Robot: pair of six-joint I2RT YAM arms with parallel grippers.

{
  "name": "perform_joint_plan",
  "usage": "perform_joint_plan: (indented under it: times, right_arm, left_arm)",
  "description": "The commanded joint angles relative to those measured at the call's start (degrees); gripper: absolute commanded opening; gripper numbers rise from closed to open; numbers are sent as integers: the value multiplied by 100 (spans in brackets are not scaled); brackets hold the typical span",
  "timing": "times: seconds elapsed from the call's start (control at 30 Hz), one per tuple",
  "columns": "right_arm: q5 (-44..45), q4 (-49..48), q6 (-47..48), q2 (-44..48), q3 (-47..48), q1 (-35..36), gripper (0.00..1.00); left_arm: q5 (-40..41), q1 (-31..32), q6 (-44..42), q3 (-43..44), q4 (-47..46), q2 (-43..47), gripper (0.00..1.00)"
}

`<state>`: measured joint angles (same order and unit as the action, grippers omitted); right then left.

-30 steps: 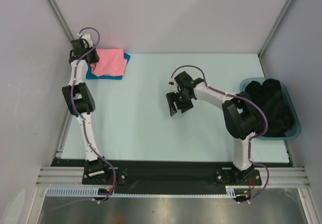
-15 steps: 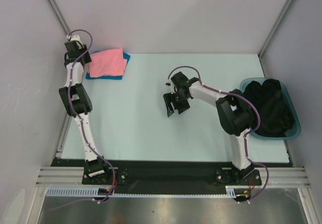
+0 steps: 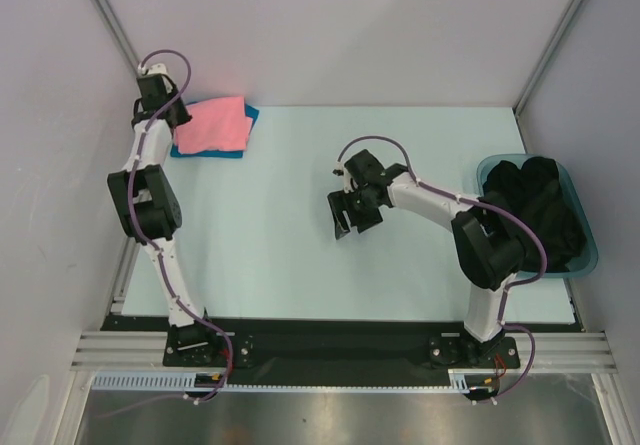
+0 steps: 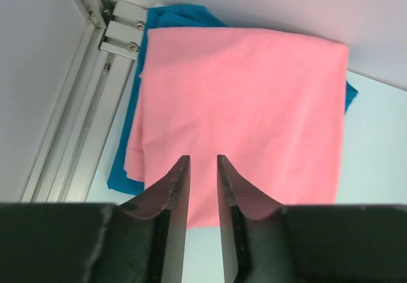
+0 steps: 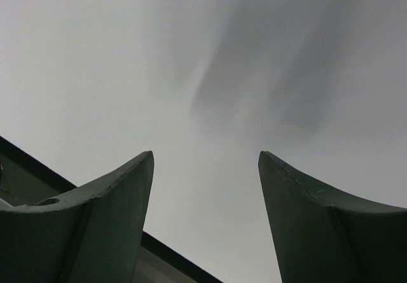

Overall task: Fold and stack the t-shirts
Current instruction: Neatly place the folded tshirt to the corner

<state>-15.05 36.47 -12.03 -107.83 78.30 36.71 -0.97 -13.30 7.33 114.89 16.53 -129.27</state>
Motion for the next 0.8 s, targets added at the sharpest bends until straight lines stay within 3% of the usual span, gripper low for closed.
perform_joint_plan:
  times: [0.0,0.1,0.27,0.53,0.77]
  right_arm:
    - [99,-202,-63,420,-113,47,73]
    - [125,-149,-10,456,-78,29,73]
    - [72,-140,17,412,-17,-67,73]
    - [2,-8,96,192,159,-173,73]
    - [19,53,175,210,317,-217,73]
  left_arm:
    - [-429,-15,444,-239,-125,377,27]
    - [-369,-23,724,-151,235,219,17]
    - [-465,-225,1077,15,622,-237,11]
    - [-746,-638,1550,1173,1447,-1451,5]
    - [-457,-683,1675,1448,1792,-1513,5]
